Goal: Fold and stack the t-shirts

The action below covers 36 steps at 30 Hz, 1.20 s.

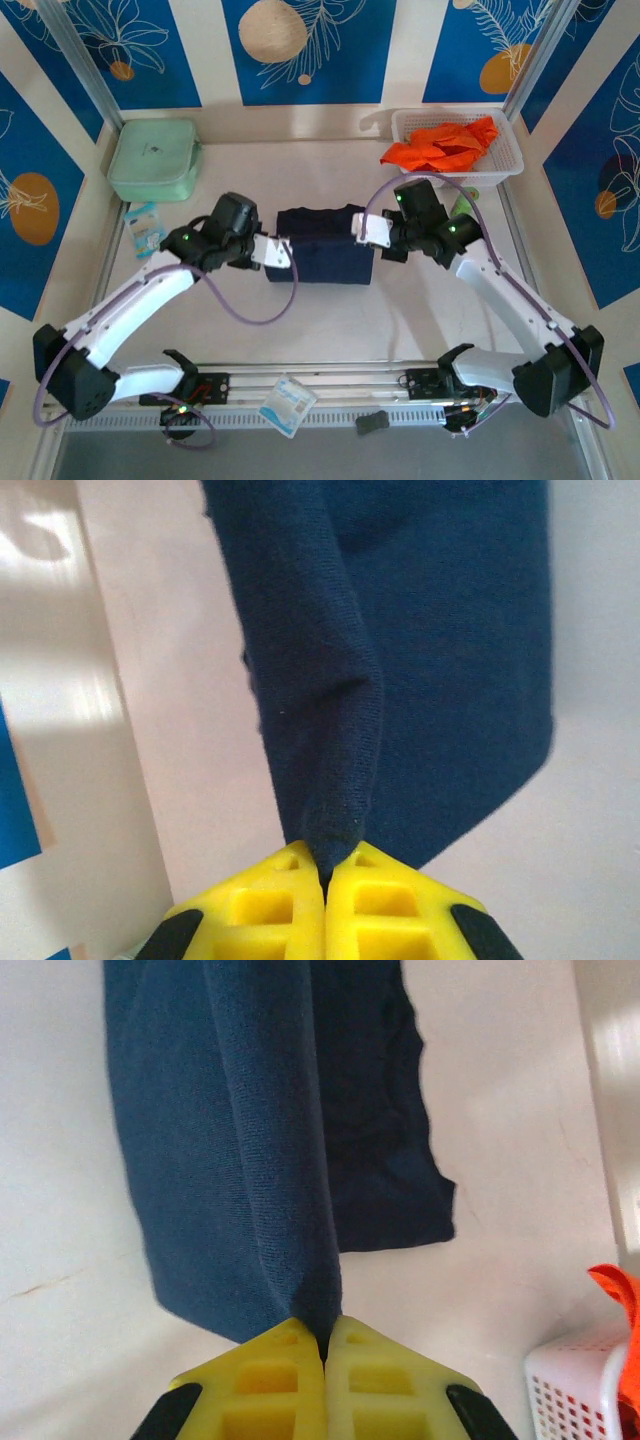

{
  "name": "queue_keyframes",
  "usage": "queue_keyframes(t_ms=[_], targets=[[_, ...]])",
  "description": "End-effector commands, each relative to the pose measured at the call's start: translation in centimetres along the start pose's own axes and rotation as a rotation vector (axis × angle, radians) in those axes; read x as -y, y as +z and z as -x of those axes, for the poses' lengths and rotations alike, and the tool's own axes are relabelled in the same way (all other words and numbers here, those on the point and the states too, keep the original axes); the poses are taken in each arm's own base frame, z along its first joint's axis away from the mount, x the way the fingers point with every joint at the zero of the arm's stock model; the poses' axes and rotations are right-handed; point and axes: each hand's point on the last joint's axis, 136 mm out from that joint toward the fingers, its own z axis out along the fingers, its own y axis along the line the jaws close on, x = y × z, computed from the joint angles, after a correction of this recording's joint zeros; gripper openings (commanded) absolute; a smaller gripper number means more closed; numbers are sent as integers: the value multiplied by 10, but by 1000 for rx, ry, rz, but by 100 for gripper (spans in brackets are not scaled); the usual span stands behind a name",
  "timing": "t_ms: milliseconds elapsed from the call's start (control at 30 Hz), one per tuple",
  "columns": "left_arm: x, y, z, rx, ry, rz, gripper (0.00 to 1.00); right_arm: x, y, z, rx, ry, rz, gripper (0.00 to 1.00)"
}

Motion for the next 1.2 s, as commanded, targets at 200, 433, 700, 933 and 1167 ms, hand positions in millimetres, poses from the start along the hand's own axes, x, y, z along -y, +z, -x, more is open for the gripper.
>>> queue_keyframes(t_ms=[200, 433, 700, 933, 1167], targets=[[-71, 57, -6, 100, -48, 28, 0, 72, 43, -9, -6, 87, -63, 0], [-83, 110, -26, 77, -96, -2, 0, 98, 89, -37, -57, 167, -90, 0], [-77, 162, -53, 27, -141, -27, 0, 108, 149, -67, -130, 264, -65, 6], [-103, 190, -74, -51, -202, 125, 55, 128, 174, -79, -137, 381, -121, 37], [-157, 168, -88, -117, -299, 370, 65, 154, 149, -63, -71, 418, -196, 41]])
